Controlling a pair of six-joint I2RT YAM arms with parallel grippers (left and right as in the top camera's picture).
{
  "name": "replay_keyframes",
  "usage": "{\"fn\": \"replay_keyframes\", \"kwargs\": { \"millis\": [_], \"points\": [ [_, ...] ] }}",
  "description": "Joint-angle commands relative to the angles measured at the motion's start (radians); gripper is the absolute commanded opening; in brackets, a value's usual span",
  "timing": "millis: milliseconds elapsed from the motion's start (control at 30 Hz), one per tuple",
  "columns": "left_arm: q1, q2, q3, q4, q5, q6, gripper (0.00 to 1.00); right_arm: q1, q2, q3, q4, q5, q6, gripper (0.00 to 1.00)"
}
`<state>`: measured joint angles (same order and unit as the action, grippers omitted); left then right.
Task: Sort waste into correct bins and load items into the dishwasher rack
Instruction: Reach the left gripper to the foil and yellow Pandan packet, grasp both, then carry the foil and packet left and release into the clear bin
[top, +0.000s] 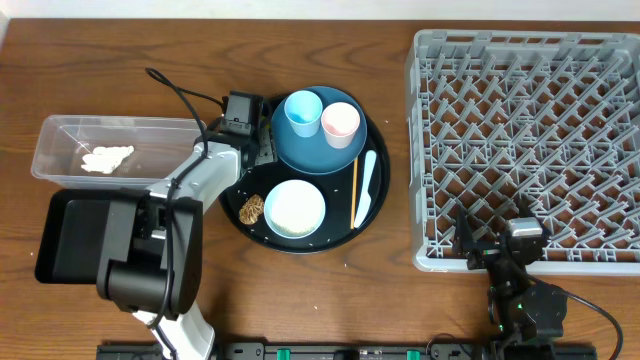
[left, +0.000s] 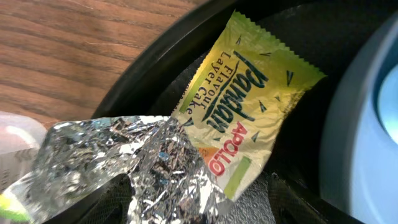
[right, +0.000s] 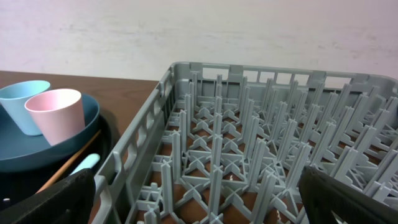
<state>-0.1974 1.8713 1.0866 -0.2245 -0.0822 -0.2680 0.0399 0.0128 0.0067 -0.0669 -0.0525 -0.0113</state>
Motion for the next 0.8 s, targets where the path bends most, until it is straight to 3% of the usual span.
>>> {"fn": "replay_keyframes", "kwargs": {
  "millis": [0, 233, 500, 767],
  "points": [
    [0.0, 0.037, -0.004, 0.014, -0.016, 0.002, 0.72, 0.005, -0.002, -0.001, -0.004, 0.003, -0.009, 0.99],
    [0.0, 0.107, -0.003, 0.018, -0.016, 0.002, 0.67, 0.005, -0.002, -0.001, -0.004, 0.003, -0.008, 0.99],
    [0.001, 0.077, -0.002, 0.017, -0.016, 0.002, 0.06, 0.005, -0.002, -0.001, -0.004, 0.003, -0.009, 0.99],
    [0.0, -0.095, -0.002, -0.022, -0.016, 0.002, 0.06, 0.005, -0.002, -0.001, -0.004, 0.003, -0.009, 0.99]
  ]
}}
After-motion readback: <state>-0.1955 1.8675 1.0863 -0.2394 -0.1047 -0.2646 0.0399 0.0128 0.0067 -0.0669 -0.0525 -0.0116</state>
